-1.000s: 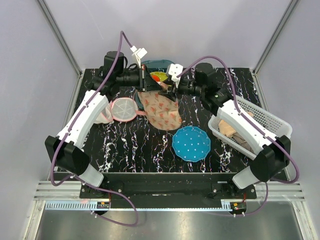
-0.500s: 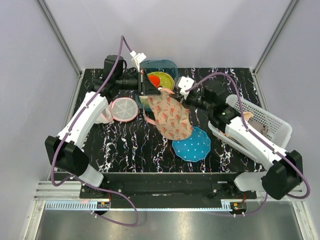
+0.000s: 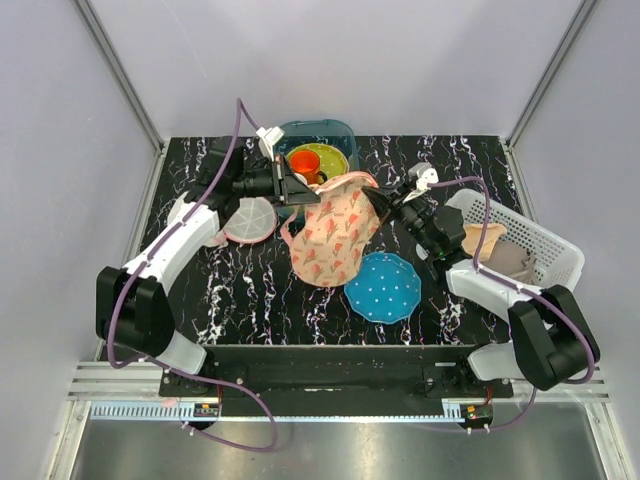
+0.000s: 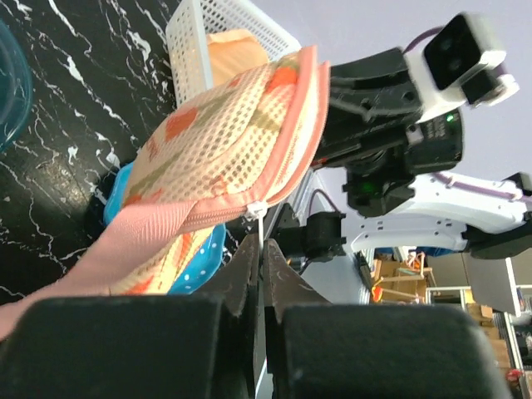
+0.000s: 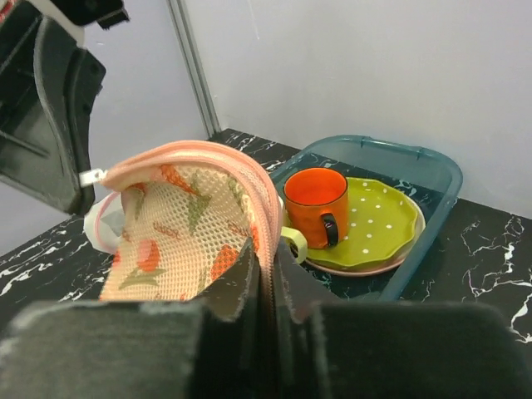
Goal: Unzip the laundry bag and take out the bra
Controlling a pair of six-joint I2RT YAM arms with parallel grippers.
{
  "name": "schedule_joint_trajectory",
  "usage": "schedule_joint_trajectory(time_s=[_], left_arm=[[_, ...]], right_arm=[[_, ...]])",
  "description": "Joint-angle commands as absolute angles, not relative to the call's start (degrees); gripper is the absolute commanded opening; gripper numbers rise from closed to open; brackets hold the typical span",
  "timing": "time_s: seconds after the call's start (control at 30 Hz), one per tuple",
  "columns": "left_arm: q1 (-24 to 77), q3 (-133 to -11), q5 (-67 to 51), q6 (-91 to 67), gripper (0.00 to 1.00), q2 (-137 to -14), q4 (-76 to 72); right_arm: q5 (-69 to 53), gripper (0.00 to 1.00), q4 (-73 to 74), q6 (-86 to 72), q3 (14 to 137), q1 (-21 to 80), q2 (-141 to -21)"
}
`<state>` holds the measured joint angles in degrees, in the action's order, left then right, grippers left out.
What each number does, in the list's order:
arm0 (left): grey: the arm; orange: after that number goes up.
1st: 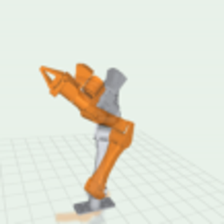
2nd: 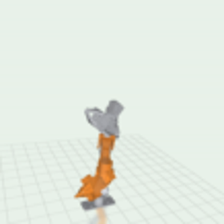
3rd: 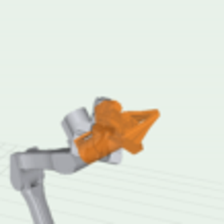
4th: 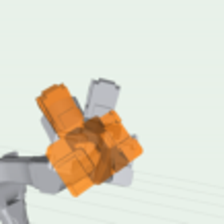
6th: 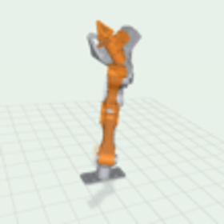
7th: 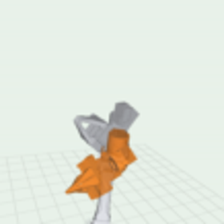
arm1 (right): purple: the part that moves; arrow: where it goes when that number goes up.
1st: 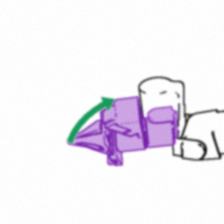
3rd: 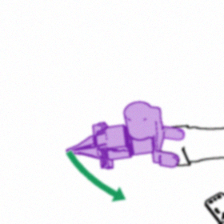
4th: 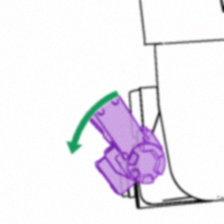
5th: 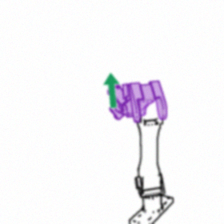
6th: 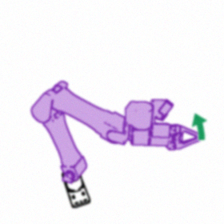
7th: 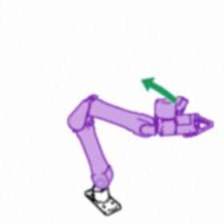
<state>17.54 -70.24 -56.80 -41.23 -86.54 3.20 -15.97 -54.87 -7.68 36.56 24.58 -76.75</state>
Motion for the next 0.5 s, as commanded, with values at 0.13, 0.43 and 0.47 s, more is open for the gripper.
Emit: schedule_joint_trajectory(time_s=[0.13,0.43,0.47], left_arm=[[17.40,-83.84,-57.13,-35.51,0.00,-85.52,10.37],[17.75,-84.81,-58.62,-33.67,0.00,-86.22,10.89],[17.67,-84.81,-59.49,-33.31,0.00,-86.39,10.99]], right_arm=[[-13.87,0.86,-55.76,-7.42,40.43,23.55,-72.09],[-21.61,0.83,-14.45,16.41,55.54,23.55,-67.24],[-22.14,0.84,-12.76,17.74,57.37,23.64,-67.15]])
